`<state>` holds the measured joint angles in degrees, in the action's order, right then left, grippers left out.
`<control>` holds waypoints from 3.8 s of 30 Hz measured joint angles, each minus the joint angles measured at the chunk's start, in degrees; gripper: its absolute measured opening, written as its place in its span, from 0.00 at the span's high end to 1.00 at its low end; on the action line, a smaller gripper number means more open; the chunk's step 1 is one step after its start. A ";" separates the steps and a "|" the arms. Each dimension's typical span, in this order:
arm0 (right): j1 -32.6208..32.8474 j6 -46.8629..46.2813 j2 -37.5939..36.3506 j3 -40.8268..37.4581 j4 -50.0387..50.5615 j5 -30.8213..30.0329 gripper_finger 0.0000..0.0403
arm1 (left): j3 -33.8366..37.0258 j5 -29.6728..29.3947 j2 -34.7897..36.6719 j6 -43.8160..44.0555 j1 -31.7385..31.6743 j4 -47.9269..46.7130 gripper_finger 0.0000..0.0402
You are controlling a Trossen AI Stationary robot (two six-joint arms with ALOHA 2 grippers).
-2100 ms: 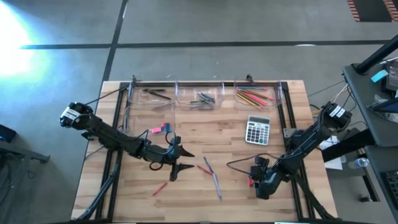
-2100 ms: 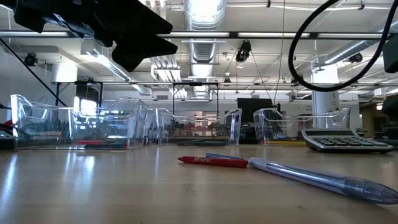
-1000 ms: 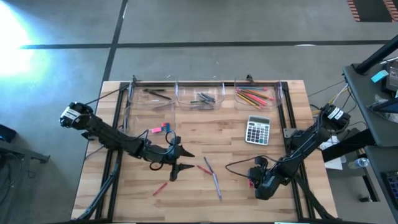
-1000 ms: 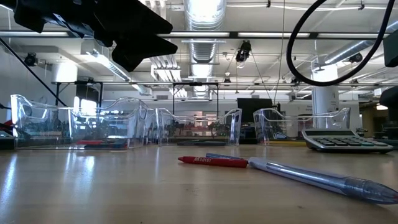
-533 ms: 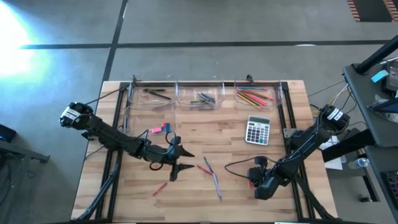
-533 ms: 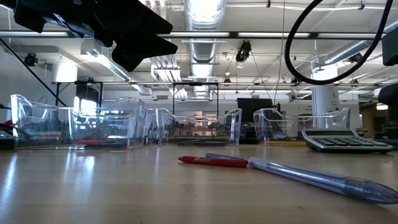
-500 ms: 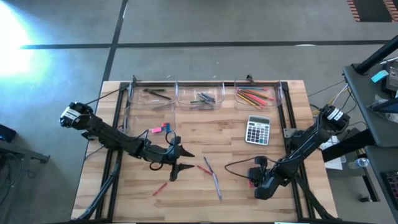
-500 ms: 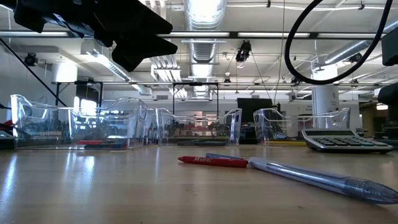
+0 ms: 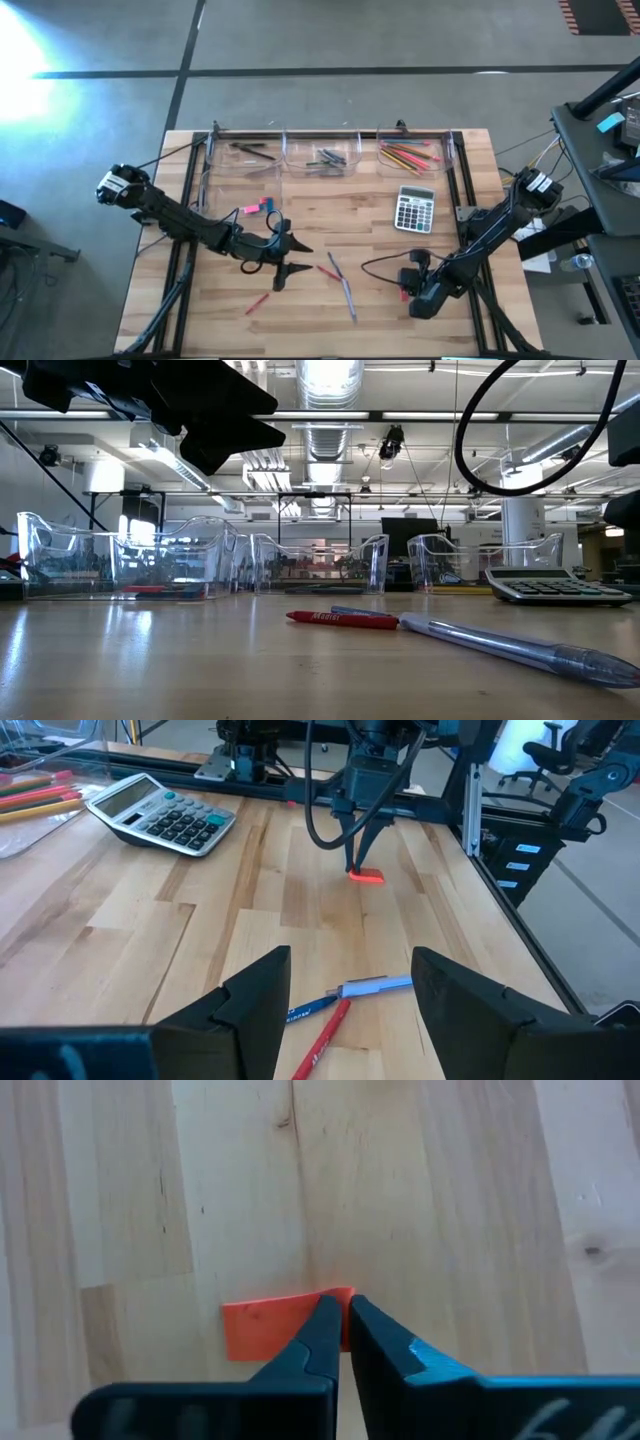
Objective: Sort crayons/erasers/pens/pencils in bins
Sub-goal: Put the orange eraser into the bottom transparent bin
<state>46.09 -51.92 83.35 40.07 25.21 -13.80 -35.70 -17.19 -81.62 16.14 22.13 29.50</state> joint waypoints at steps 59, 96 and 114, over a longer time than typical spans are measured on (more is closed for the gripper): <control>-23.58 31.16 -12.00 0.02 -33.10 -13.17 0.98 | -1.07 -2.72 -7.22 2.84 -0.18 8.55 0.51; -23.47 32.44 -11.91 0.02 -34.94 -10.97 0.98 | -18.47 -1.43 -23.23 2.03 -6.30 7.15 0.95; -23.47 30.57 -13.53 0.02 -34.97 -8.20 0.51 | -18.36 -5.45 -11.93 -1.74 -6.58 -17.84 0.98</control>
<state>22.61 -21.35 69.82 40.10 -9.76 -22.00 -54.06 -22.64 -93.55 14.41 15.55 11.65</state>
